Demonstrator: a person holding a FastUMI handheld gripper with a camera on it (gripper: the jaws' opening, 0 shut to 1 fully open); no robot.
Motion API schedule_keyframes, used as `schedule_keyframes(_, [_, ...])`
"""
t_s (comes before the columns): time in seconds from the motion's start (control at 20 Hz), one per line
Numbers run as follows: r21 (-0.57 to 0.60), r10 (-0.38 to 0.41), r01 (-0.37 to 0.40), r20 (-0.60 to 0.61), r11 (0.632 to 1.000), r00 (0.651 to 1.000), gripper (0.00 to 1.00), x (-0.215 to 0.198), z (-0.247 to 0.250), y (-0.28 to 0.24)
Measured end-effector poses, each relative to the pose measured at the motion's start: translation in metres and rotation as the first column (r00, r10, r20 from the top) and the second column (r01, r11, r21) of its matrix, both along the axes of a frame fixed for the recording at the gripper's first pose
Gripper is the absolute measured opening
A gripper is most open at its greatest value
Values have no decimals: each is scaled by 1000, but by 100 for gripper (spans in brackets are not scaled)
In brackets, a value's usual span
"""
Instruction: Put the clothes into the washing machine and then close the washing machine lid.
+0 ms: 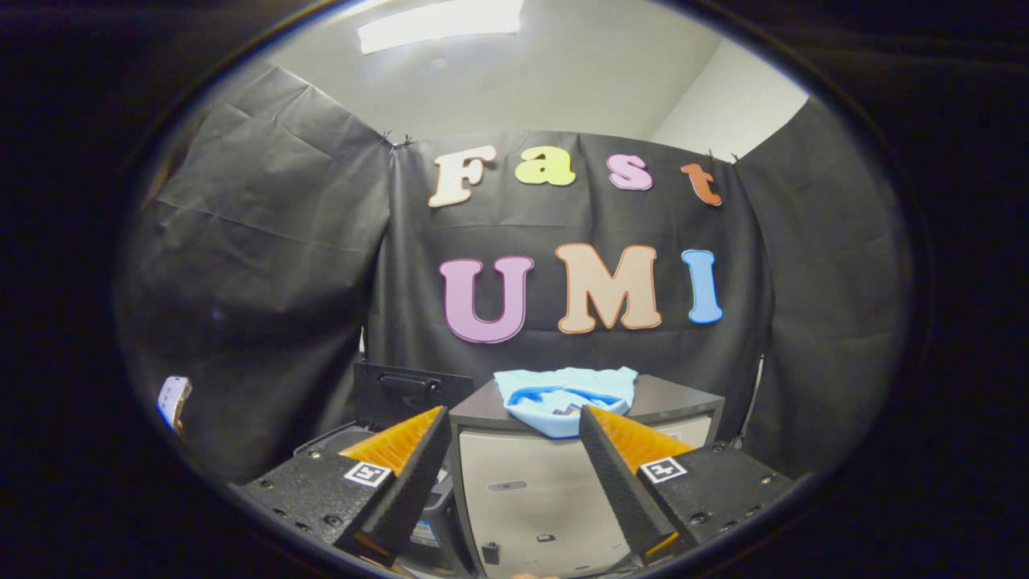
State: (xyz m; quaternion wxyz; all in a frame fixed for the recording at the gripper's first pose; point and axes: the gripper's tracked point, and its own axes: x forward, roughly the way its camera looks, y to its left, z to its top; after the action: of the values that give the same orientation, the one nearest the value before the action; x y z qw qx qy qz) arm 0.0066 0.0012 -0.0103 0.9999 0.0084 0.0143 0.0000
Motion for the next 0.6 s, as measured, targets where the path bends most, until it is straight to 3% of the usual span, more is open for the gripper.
schedule_keyframes(0.3, [-11,-45,44,-52,999,998,96,42,-1,-25])
schedule_keyframes(0.6, [-109,-92,75,-156,991,984,97,163,12,-71])
